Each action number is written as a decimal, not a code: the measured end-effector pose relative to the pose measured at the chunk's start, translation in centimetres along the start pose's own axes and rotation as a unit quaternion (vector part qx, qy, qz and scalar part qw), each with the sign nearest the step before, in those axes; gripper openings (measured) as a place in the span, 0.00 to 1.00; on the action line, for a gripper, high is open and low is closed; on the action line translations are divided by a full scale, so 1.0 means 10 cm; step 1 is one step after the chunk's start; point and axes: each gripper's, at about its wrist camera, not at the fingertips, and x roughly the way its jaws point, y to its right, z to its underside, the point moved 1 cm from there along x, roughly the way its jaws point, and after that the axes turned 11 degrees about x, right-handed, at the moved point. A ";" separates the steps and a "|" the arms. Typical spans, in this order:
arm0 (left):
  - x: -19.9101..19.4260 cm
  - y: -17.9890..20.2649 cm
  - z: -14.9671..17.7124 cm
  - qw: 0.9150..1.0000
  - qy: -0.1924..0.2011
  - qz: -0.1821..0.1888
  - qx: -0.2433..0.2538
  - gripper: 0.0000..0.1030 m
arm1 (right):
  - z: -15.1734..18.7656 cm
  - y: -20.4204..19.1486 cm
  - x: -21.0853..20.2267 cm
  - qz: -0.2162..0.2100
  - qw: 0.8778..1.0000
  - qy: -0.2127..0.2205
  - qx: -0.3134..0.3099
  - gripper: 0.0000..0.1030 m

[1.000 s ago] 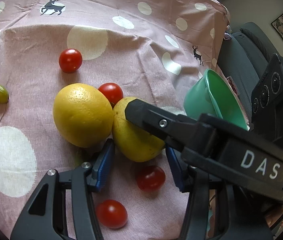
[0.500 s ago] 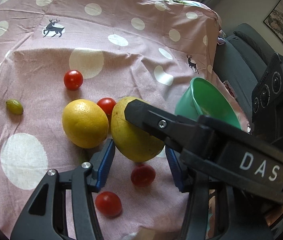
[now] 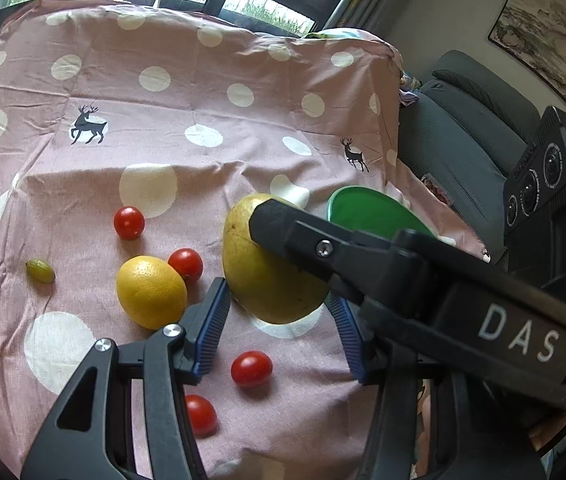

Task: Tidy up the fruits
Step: 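Lift the pear with the right gripper and carry it over the bowl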

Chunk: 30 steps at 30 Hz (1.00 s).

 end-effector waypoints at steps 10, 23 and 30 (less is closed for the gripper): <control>0.06 0.28 -0.10 0.999 0.020 0.029 0.037 0.50 | -0.10 0.10 -0.32 0.013 0.998 0.057 0.012 0.55; 0.34 0.69 -0.27 0.993 -0.001 0.076 0.091 0.51 | -0.24 0.45 -0.63 0.035 0.992 0.103 0.056 0.55; 0.55 0.88 -0.33 0.988 -0.024 0.102 0.115 0.51 | -0.30 0.69 -0.76 0.059 0.987 0.119 0.092 0.55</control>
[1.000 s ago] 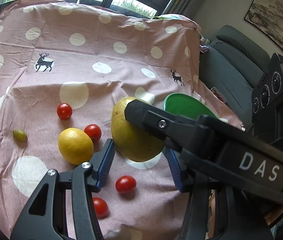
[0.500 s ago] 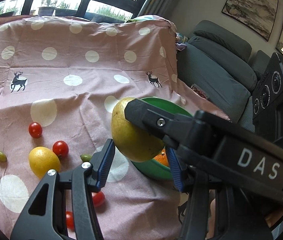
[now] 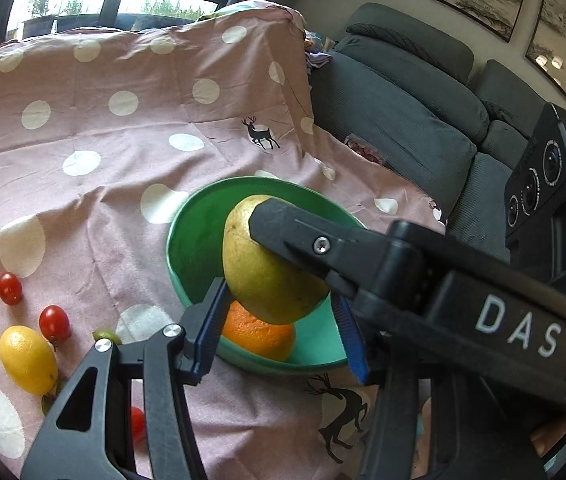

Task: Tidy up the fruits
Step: 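Lift the pear with the right gripper and carry it over the bowl, then lower the pear into the bowl beside the orange and open the right gripper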

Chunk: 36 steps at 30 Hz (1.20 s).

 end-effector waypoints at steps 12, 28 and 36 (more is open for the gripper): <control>0.32 0.22 -0.07 0.998 -0.033 0.038 0.028 0.51 | -0.14 0.36 -0.12 0.026 0.998 0.015 0.049 0.55; 0.69 0.30 -0.05 0.994 -0.086 0.053 0.030 0.50 | -0.21 0.68 -0.01 0.092 0.992 0.000 0.084 0.55; 0.51 0.22 -0.04 0.996 -0.078 0.036 0.019 0.63 | -0.21 0.70 -0.02 0.099 0.991 0.012 0.089 0.55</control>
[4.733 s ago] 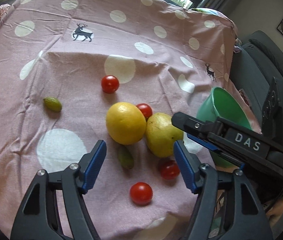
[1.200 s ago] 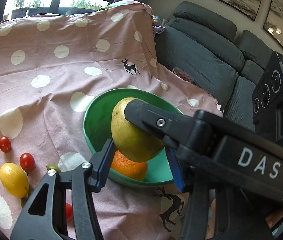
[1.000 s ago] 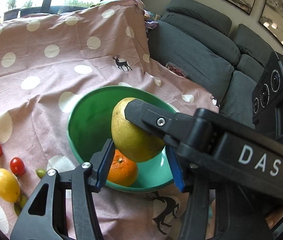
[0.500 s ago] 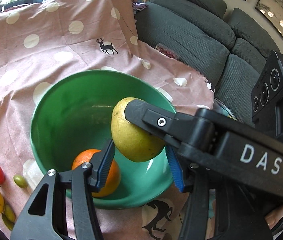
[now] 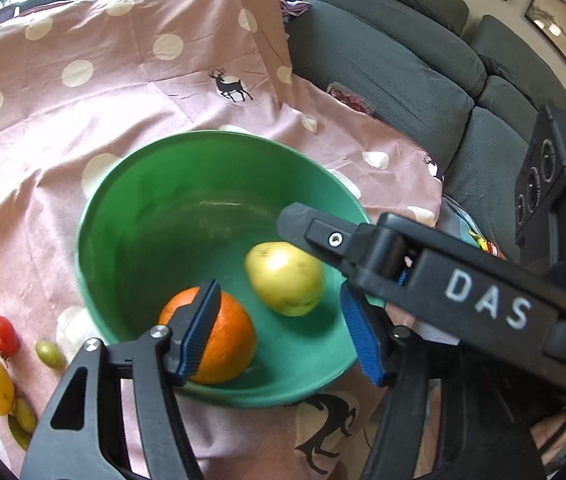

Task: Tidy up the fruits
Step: 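Lower the pear into the bowl beside the orange and open the right gripper, then withdraw the right gripper and move it toward the lemon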

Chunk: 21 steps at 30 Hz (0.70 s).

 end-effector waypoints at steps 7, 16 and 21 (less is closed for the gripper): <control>-0.50 -0.21 0.17 0.996 0.054 -0.053 -0.052 0.86 | 0.04 -0.12 -0.03 -0.014 1.000 0.004 -0.012 0.55; -1.16 -0.74 0.72 0.965 0.083 -0.182 -0.167 0.96 | 0.28 -0.57 -0.07 -0.056 0.996 0.004 -0.072 0.73; -1.49 -1.07 0.97 0.943 0.111 -0.222 -0.224 0.98 | 0.50 -0.88 -0.04 -0.055 0.991 0.007 -0.118 0.88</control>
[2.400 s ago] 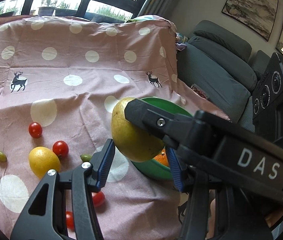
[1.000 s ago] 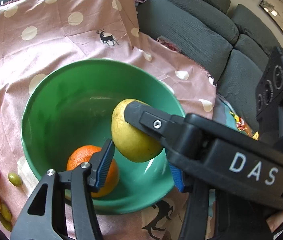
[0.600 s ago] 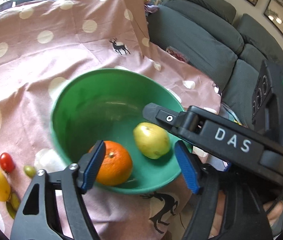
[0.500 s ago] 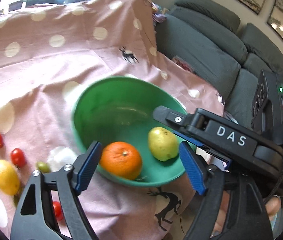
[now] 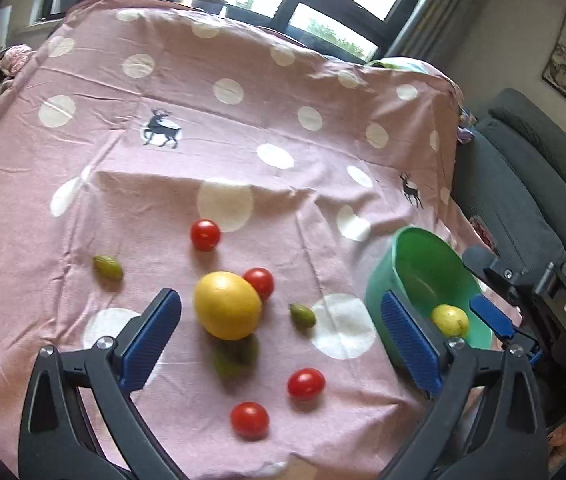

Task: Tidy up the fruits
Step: 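Withdraw the right gripper and move it toward the lemon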

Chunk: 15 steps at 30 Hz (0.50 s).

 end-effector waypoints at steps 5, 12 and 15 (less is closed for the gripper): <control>-0.01 -0.28 0.01 0.999 -0.006 -0.051 -0.014 0.98 | 0.16 -0.27 0.17 -0.022 0.998 -0.037 -0.036 0.90; -0.03 -0.59 0.03 0.996 -0.016 -0.065 -0.056 0.98 | 0.37 -0.57 0.38 -0.025 0.992 -0.092 -0.083 0.90; -0.03 -0.64 0.03 0.996 -0.016 -0.072 -0.057 0.98 | 0.38 -0.71 0.45 -0.032 0.988 -0.125 -0.085 0.91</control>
